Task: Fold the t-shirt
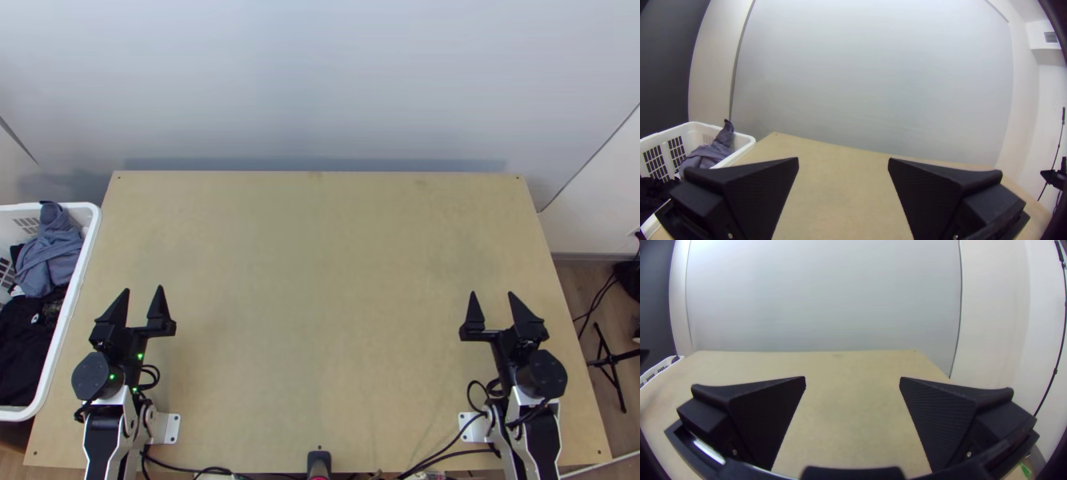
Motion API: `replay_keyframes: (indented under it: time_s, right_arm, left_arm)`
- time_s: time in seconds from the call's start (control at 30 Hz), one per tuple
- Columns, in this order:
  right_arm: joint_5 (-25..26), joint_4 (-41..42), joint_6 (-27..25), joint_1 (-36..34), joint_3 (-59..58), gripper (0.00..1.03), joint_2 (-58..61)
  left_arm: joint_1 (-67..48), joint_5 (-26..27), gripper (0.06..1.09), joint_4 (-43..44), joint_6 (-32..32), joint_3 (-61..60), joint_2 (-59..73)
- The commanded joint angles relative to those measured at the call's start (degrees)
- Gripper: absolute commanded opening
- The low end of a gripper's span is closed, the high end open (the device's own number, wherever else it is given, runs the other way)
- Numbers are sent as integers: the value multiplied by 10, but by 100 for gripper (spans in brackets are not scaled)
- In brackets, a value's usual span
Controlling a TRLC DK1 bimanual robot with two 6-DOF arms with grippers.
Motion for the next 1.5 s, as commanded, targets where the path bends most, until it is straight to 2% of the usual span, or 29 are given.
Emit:
replay_keyframes:
  time_s: [0.0, 0.1, 0.2, 0.33, 0.53, 0.73, 0.87, 1.1, 1.3, 1.47]
  right_arm:
    - [0, 30, 1, -8, 19, 98, 39]
    - [1, 66, 9, -8, 67, 98, 131]
    - [2, 64, 9, -7, 158, 98, 252]
    - [5, 59, 3, -7, 259, 98, 341]
    - [13, 2, 9, -5, 422, 98, 455]
    - [14, -13, 2, 8, 567, 98, 562]
    - [18, -35, -7, 29, 651, 98, 636]
    - [22, -40, -13, 50, 732, 98, 740]
    - [34, -38, -12, 43, 754, 98, 827]
    - [44, -45, -12, 43, 785, 98, 868]
  left_arm:
    - [9, 2, 104, 11, 11, 8, 0]
    - [22, 3, 104, 11, 14, 27, 1]
    - [5, 7, 104, -33, 14, 87, 21]
    - [-14, 7, 104, -68, 16, 180, 133]
    - [-8, 7, 104, -199, 31, 382, 371]
    - [-4, 8, 104, -196, 34, 513, 479]
    - [-10, 7, 104, -241, 31, 639, 587]
    - [-11, 7, 104, -237, 30, 838, 755]
    - [-23, 0, 104, -299, 11, 999, 905]
    - [-23, -47, 104, -318, 9, 1095, 1011]
